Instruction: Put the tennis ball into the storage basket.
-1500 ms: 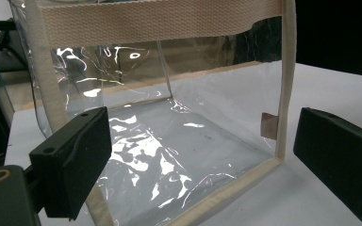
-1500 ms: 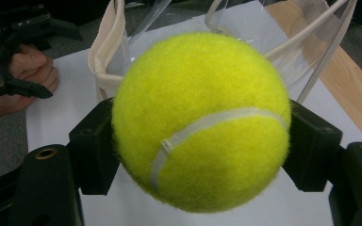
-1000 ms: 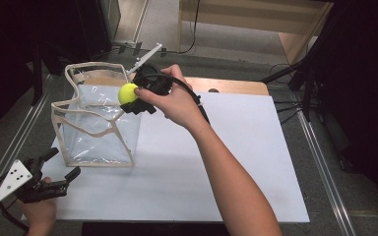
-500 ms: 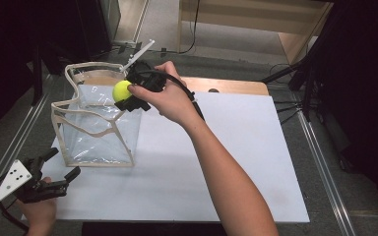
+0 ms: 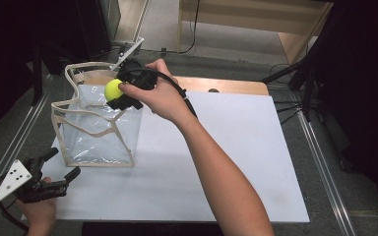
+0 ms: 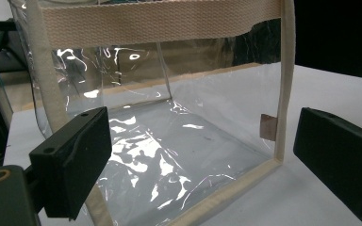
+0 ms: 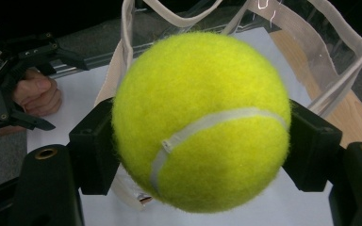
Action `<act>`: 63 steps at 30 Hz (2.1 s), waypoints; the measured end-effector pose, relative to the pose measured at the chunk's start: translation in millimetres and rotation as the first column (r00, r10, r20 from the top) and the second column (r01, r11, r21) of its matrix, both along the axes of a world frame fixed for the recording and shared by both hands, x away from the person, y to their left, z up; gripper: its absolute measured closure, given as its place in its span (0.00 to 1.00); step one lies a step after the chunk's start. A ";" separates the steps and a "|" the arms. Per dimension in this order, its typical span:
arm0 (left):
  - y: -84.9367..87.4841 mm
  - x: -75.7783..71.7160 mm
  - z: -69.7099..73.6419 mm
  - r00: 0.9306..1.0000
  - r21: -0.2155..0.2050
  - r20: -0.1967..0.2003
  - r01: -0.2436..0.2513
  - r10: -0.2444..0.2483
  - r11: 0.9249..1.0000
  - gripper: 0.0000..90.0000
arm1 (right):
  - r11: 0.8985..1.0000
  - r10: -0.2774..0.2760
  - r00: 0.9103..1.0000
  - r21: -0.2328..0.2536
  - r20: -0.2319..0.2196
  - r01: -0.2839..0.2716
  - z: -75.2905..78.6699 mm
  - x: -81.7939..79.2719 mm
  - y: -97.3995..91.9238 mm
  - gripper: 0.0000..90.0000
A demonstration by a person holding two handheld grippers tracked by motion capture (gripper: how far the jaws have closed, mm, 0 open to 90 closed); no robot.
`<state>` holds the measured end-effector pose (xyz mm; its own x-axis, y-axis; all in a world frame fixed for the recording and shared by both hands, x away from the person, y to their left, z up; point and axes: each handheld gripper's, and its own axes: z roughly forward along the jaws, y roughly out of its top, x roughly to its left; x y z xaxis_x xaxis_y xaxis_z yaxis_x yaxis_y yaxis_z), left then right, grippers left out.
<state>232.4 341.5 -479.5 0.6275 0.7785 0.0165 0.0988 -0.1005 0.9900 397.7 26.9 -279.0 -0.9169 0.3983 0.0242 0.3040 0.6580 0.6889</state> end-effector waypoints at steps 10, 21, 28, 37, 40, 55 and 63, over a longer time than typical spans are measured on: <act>0.1 0.1 -0.2 1.000 -0.008 -0.002 -0.004 0.004 1.000 0.06 | 1.000 0.009 1.000 -0.013 -0.009 -0.009 -5.5 4.7 9.7 0.26; 0.4 0.4 -0.2 1.000 -0.010 -0.003 -0.008 0.008 1.000 0.06 | 0.999 0.019 1.000 -0.041 -0.018 -0.020 -12.9 8.8 17.7 0.26; 0.5 0.2 -0.2 1.000 -0.007 -0.003 -0.005 0.005 1.000 0.06 | 0.997 0.032 0.999 -0.072 -0.031 -0.034 -17.0 10.3 21.5 0.26; 0.5 0.3 -0.2 1.000 -0.010 -0.004 -0.006 0.006 1.000 0.06 | 0.993 0.040 0.999 -0.110 -0.025 -0.043 -20.5 11.0 24.1 0.26; 0.5 0.4 -0.2 1.000 -0.010 -0.004 -0.006 0.006 1.000 0.06 | 0.991 0.042 0.999 -0.126 -0.017 -0.044 -20.9 10.3 24.2 0.24; 0.2 0.5 -0.2 1.000 -0.008 -0.004 -0.006 0.006 1.000 0.06 | 1.000 0.019 1.000 -0.023 0.021 -0.018 -6.9 -0.1 2.4 0.11; 0.4 0.8 0.0 1.000 0.001 -0.003 -0.004 0.004 1.000 0.06 | 1.000 -0.019 1.000 -0.007 0.024 0.019 -12.1 -5.8 -16.2 0.10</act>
